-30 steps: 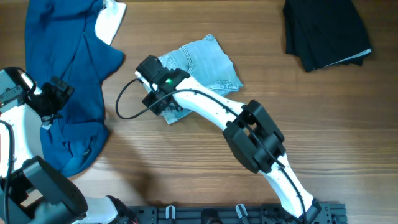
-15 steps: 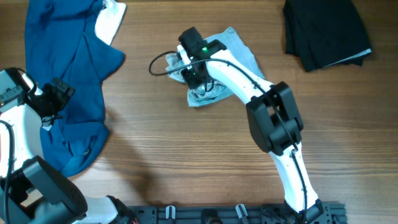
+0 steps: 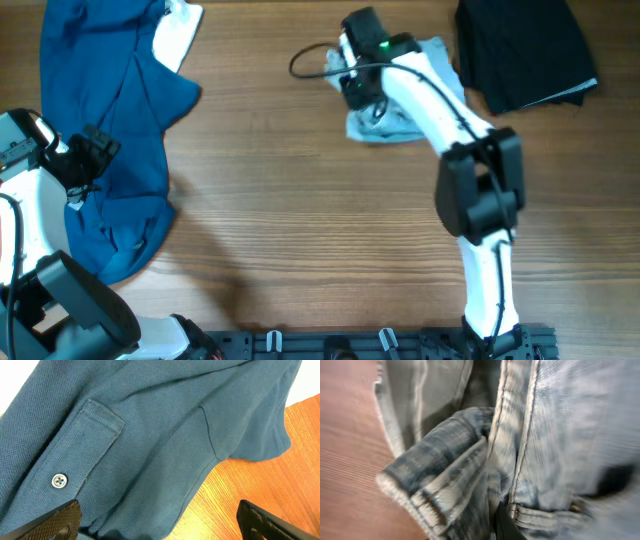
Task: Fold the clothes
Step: 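Carry the held jeans up-right toward the black garment pile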
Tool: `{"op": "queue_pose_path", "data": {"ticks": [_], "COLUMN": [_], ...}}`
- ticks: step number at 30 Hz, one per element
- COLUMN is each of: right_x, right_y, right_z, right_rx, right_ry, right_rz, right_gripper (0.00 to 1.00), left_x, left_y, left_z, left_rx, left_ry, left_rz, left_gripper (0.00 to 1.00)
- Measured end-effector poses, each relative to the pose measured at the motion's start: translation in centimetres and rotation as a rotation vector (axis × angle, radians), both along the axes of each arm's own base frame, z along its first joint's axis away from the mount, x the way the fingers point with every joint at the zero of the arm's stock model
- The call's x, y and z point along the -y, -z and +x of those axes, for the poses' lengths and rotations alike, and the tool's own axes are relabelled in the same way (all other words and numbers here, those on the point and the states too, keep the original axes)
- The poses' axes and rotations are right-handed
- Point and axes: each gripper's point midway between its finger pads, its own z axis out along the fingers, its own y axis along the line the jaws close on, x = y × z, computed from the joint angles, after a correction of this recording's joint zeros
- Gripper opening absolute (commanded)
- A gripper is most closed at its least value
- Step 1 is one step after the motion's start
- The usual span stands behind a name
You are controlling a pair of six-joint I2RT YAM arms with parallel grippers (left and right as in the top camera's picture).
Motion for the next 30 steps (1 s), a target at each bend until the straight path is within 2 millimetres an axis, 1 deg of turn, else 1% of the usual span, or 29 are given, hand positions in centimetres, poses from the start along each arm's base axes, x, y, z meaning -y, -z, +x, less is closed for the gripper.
{"op": "queue_pose_path", "data": {"ticks": [1, 5, 7, 9, 11, 13, 14, 16, 17, 22, 24, 26, 28, 29, 30], "right_x": [0.8, 2.1, 2.9, 3.7, 4.6, 6.2, 7.9, 10.3, 13.8, 20.0, 23.4, 25.9, 28.8, 29.9, 31.3], "right_y": [-3.7, -13.0, -17.0, -19.7, -21.3, -21.8, -21.8, -21.6, -21.6, -22.1, -22.2, -22.1, -21.7, -21.5, -21.1], "right_z": [0.6, 1.9, 2.3, 2.6, 2.9, 3.2, 3.3, 3.5, 3.9, 3.9, 3.5, 2.9, 1.6, 1.0, 0.1], "right_rx": [0.078, 0.299, 0.401, 0.477, 0.524, 0.541, 0.538, 0.530, 0.541, 0.577, 0.587, 0.583, 0.563, 0.555, 0.540], "right_ry": [0.016, 0.038, 0.057, 0.080, 0.109, 0.172, 0.237, 0.320, 0.428, 0.595, 0.695, 0.778, 0.891, 0.948, 1.027], "right_rz": [0.004, 0.053, 0.074, 0.081, 0.078, 0.073, 0.070, 0.065, 0.049, -0.029, -0.061, -0.072, -0.072, -0.066, -0.054], "right_gripper": [0.04, 0.04, 0.04, 0.04, 0.04, 0.04, 0.04, 0.04, 0.04, 0.04, 0.04, 0.04, 0.04, 0.04, 0.04], "left_x": [0.0, 0.0, 0.0, 0.0, 0.0, 0.0, 0.0, 0.0, 0.0, 0.0, 0.0, 0.0, 0.0, 0.0, 0.0], "left_y": [0.0, 0.0, 0.0, 0.0, 0.0, 0.0, 0.0, 0.0, 0.0, 0.0, 0.0, 0.0, 0.0, 0.0, 0.0], "left_z": [0.0, 0.0, 0.0, 0.0, 0.0, 0.0, 0.0, 0.0, 0.0, 0.0, 0.0, 0.0, 0.0, 0.0, 0.0], "left_rx": [0.000, 0.000, 0.000, 0.000, 0.000, 0.000, 0.000, 0.000, 0.000, 0.000, 0.000, 0.000, 0.000, 0.000, 0.000], "left_ry": [0.000, 0.000, 0.000, 0.000, 0.000, 0.000, 0.000, 0.000, 0.000, 0.000, 0.000, 0.000, 0.000, 0.000, 0.000], "left_rz": [0.000, 0.000, 0.000, 0.000, 0.000, 0.000, 0.000, 0.000, 0.000, 0.000, 0.000, 0.000, 0.000, 0.000, 0.000], "left_gripper": [1.00, 1.00, 1.00, 1.00, 1.00, 1.00, 1.00, 1.00, 1.00, 1.00, 1.00, 1.00, 1.00, 1.00, 1.00]}}
